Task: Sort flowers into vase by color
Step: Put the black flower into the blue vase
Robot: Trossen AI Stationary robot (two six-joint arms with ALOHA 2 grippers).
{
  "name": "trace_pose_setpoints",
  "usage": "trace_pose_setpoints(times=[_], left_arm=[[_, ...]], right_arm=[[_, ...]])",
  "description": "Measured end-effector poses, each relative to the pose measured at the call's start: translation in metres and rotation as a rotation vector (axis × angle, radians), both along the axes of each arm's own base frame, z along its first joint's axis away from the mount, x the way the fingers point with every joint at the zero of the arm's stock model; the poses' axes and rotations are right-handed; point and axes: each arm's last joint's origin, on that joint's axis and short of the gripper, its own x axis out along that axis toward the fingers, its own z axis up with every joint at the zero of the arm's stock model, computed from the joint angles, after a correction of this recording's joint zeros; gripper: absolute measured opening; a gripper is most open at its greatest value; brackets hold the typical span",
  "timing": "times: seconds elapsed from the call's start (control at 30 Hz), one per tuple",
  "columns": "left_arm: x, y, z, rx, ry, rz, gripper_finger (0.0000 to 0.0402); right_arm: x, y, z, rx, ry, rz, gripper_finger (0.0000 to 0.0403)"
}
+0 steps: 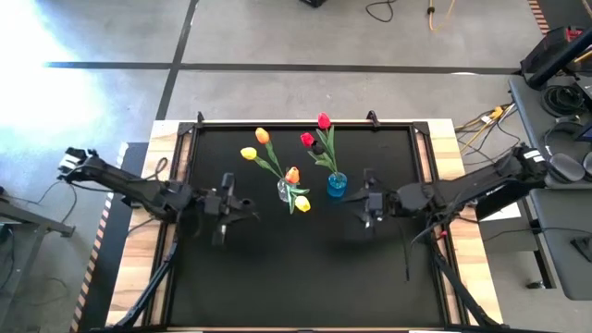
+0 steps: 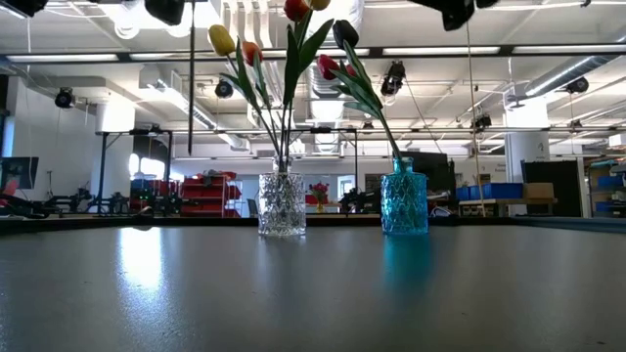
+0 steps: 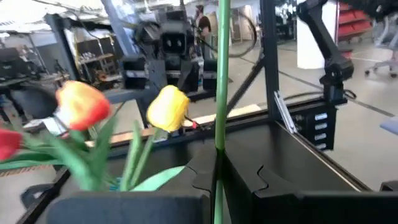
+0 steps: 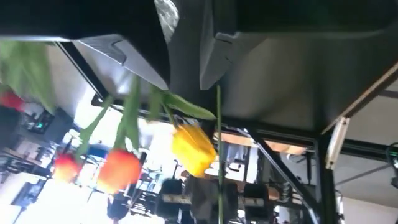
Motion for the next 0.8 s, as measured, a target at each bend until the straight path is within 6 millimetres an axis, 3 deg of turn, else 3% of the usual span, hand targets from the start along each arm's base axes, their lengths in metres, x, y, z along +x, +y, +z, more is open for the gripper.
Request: trace_pose_setpoints(times=[0.4, 0.6, 0.8], left_arm=[[0.076, -0.028, 0.005, 0.048, 0.057, -0.017, 0.0002], [0.107, -0.034, 0.011, 0.064, 0.066, 0.053, 0.0002], [0.122, -0.033, 0.010, 0.068, 0.082, 0.096, 0.0002]], right_arm=[[0.065, 0.044, 0.031, -0.043, -0.015, 0.042, 0.0144], [0.079, 0.057, 0.043, -0.062, -0.040, 0.013, 0.0139], [0.086, 0.068, 0.046, -0.061, -0.060, 0.035, 0.0126]])
